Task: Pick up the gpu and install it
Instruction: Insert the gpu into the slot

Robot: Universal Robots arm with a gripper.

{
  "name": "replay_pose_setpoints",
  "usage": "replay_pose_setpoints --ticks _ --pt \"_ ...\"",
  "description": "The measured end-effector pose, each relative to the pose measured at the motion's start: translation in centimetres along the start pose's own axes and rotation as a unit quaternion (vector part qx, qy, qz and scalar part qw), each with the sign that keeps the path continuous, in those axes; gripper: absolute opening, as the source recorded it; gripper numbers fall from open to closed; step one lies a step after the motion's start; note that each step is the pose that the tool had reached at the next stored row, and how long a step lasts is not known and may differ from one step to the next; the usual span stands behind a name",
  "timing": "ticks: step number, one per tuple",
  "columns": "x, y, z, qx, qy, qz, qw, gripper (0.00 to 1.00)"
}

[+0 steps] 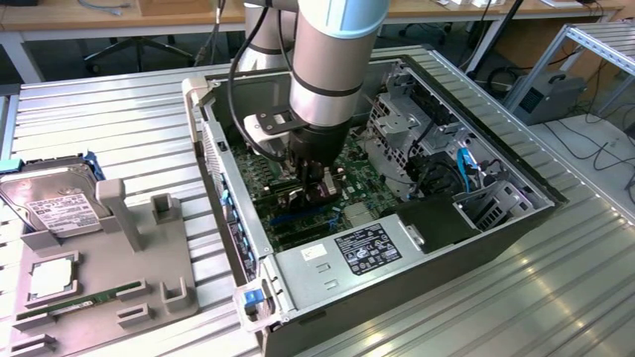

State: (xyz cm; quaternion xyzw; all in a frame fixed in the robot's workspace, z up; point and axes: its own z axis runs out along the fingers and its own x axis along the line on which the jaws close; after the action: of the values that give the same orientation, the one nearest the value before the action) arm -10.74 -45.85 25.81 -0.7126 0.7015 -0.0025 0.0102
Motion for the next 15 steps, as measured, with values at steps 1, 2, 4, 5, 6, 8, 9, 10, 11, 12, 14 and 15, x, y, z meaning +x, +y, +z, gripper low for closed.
replay_pose_setpoints --ticks 1,2,4,5,6,8,9,10,11,12,14,15 --pt "0.01 0.00 0.00 0.0000 0.0000 0.000 1.0000 0.27" --pt "0.01 0.00 0.00 0.0000 0.0001 0.000 1.0000 0.27" --pt "0.01 0.00 0.00 0.0000 0.0002 0.001 1.0000 0.27" --pt "0.01 0.00 -0.01 0.0000 0.0002 0.001 1.0000 0.27" --pt "0.01 0.01 -0.03 0.0000 0.0001 0.001 1.0000 0.27" --pt "0.01 0.01 -0.12 0.0000 0.0001 0.001 1.0000 0.27" --pt "0.01 0.01 -0.12 0.0001 0.0001 0.001 1.0000 0.27" --pt "0.01 0.01 -0.12 0.0001 0.0001 0.001 1.0000 0.27" --pt "0.01 0.01 -0.12 0.0001 0.0001 0.002 1.0000 0.27" --pt "0.02 0.01 -0.12 0.0001 0.0003 0.006 1.0000 0.27" --pt "0.02 0.02 -0.12 0.0001 0.0002 0.006 1.0000 0.27" --pt "0.03 0.03 -0.07 0.0001 0.0002 0.006 1.0000 0.27"
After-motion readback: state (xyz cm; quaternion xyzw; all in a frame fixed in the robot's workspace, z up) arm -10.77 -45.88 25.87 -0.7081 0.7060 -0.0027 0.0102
